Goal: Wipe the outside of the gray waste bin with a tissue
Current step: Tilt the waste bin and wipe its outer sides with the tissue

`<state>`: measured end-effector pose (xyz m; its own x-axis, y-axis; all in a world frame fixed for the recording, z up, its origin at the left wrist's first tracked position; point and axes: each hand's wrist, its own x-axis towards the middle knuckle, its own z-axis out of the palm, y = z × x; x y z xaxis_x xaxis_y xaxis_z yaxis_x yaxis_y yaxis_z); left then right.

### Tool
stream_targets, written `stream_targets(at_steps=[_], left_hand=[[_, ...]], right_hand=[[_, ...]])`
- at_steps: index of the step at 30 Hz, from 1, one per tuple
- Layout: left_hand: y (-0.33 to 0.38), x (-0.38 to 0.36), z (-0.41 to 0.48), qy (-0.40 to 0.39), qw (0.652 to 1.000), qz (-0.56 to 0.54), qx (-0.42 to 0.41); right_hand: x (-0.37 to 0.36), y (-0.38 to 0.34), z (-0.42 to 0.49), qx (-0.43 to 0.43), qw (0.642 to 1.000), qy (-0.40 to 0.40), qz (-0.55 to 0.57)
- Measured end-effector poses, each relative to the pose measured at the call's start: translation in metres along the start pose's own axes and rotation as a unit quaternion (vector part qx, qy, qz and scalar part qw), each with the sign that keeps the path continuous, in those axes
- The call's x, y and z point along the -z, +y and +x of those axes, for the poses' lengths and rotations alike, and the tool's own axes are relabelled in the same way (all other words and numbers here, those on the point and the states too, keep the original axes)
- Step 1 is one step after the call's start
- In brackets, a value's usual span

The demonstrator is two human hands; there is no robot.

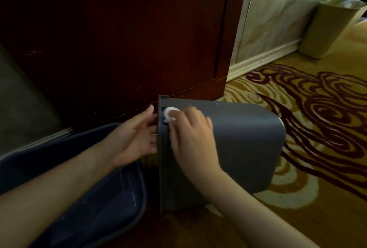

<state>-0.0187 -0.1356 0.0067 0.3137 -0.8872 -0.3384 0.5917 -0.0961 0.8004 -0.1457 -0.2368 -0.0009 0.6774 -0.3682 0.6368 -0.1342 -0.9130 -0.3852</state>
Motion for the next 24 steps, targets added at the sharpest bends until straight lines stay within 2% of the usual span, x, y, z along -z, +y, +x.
stream_targets(at_steps=[7,11,14,18,24], left_hand=[[0.014,-0.017,0.013,0.143,0.988,-0.046,0.028],[0.022,-0.045,0.031,0.223,0.974,-0.026,0.01],[0.023,-0.056,0.038,0.279,0.96,0.011,-0.034],[0.019,-0.056,0.035,0.287,0.956,0.018,-0.051],[0.019,-0.074,0.03,0.306,0.943,0.084,-0.103]], right_hand=[[-0.002,0.011,-0.012,0.008,1.0,0.007,-0.026],[0.008,0.044,-0.02,-0.052,0.997,0.021,-0.045],[0.021,0.084,-0.023,-0.128,0.989,0.052,-0.057],[0.041,0.133,-0.025,-0.254,0.959,0.108,-0.061],[0.059,0.149,-0.035,-0.314,0.938,0.139,-0.048]])
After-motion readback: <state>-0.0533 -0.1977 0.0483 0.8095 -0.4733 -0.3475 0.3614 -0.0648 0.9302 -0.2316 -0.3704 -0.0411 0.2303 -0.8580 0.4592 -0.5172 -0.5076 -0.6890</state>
